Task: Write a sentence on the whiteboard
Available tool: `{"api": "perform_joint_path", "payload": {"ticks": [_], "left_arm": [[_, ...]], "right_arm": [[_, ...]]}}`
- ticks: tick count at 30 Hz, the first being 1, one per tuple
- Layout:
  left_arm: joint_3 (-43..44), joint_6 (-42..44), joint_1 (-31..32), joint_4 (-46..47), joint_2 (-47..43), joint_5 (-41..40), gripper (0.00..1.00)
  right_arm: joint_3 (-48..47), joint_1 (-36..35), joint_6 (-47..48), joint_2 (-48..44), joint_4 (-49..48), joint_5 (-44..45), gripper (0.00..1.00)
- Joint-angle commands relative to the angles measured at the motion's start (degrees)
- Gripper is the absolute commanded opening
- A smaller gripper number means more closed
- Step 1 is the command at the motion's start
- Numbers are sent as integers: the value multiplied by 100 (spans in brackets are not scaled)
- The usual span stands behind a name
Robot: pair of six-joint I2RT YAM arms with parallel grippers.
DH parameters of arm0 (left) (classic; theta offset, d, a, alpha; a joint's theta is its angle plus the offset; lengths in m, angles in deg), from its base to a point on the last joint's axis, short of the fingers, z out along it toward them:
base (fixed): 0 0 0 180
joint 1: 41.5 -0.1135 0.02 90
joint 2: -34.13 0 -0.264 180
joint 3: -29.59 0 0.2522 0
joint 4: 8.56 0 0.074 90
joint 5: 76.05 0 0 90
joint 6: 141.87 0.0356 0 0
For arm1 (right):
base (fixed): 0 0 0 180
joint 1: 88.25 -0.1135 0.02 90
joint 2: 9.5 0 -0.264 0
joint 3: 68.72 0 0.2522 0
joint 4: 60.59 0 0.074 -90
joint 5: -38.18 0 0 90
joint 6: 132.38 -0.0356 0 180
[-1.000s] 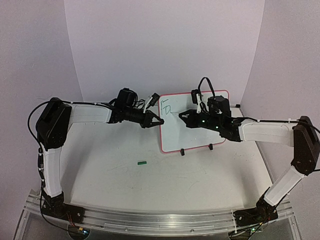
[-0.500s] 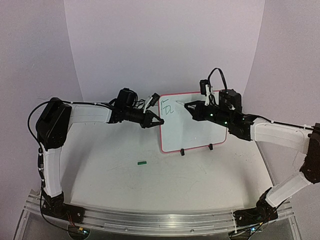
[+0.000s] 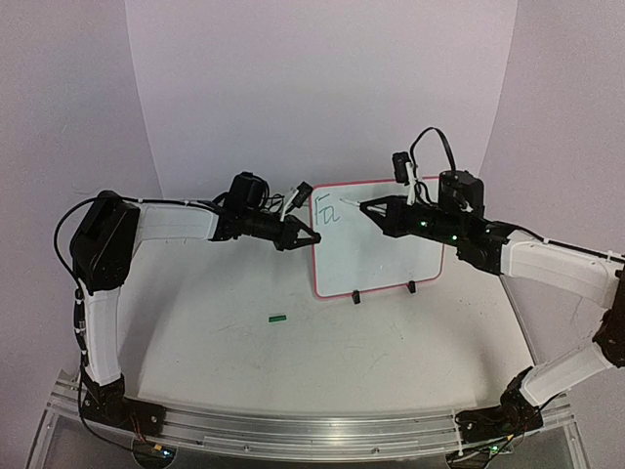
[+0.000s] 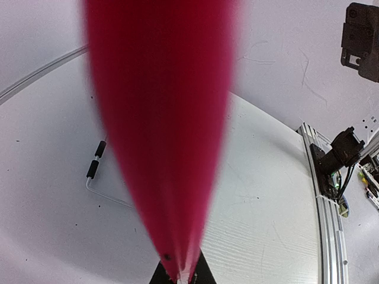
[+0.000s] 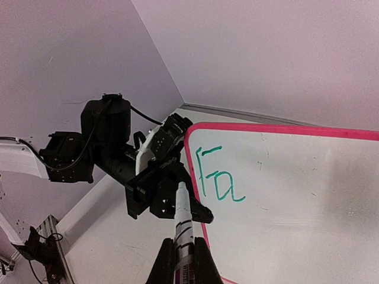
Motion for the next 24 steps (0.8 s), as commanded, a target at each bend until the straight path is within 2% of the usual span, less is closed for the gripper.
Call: {"api": "perform_joint_path", "payload": {"ticks": [1, 15, 24], "left_arm": [[0, 216, 226, -1144, 121, -37, 0], [26, 231, 259, -1177, 154, -50, 0], [35, 263, 266, -1204, 214, -68, 0]], "right_arm": [[-83, 175, 152, 56, 34, -551, 0], [-459, 293, 284, 800, 27, -498, 0], [-490, 292, 237, 881, -32, 11, 0]]}}
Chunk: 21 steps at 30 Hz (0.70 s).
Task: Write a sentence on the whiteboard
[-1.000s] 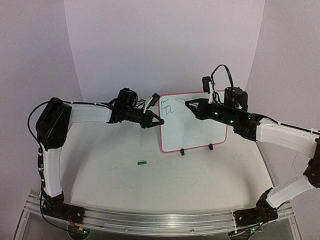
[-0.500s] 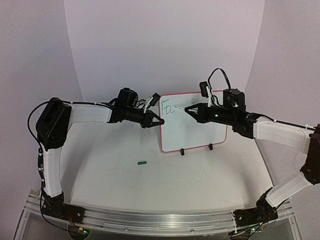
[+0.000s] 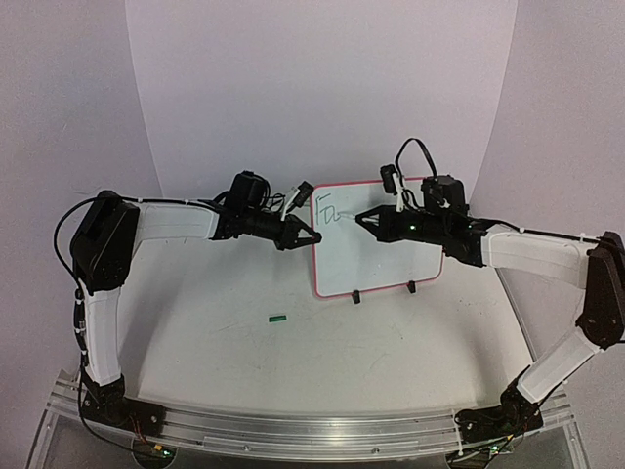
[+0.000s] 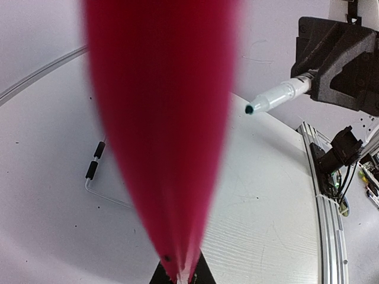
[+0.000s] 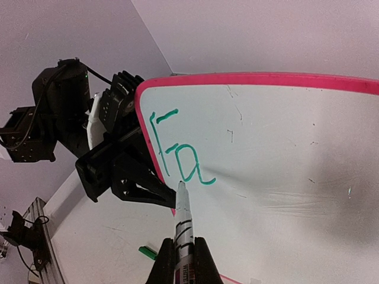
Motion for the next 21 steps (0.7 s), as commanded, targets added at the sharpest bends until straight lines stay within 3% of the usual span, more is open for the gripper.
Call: {"api": "perform_joint_path", "payload": {"ticks": [1, 21], "left_arm": [[-37, 206, 245, -1076, 218, -56, 0], [-19, 205, 245, -1079, 250, -41, 0]], "right_arm": [[-256, 9, 36, 48, -172, 377, 0], [-427, 10, -25, 312, -358, 618, 0]]}}
